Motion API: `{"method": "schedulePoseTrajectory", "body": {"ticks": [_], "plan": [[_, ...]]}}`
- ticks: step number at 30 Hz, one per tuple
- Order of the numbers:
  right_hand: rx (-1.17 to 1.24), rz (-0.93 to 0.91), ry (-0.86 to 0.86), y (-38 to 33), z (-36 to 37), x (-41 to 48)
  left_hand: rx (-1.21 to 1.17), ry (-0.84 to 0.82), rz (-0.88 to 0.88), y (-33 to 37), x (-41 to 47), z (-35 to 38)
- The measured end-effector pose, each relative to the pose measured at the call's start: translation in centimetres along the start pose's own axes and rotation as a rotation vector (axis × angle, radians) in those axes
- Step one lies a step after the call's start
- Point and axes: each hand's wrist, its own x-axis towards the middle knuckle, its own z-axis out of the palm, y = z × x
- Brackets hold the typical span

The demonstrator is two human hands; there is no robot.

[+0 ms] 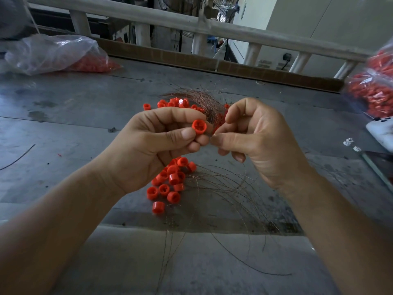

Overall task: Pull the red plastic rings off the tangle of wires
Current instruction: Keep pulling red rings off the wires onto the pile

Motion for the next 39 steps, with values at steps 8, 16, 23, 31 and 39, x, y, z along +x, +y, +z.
{"method": "schedulePoseTrajectory", "body": {"ticks": [8,16,23,31,39], "plan": [[-0.006,0.041,-0.045,0.4,0.7,-0.1,-0.059,-0.012,-0.044,-0.1,0.0,0.3],[-0.077,0.088,0.282,0.7,-4.0,1.5,-0.064,0.034,-0.057,0.1,0.0,0.3],[-0.779,0.176,0.198,4.8,-5.0,2.7,-0.052,0.038,-0.088,0.1,-0.1,0.2],[-0.999,0.167,0.108,7.0,-4.7,3.3,-0.047,0.042,-0.097,0.0,0.0,0.2],[-1.050,0.117,0.076,7.0,-4.8,3.3,-0.046,0.048,-0.100,0.0,0.0,0.4]]}}
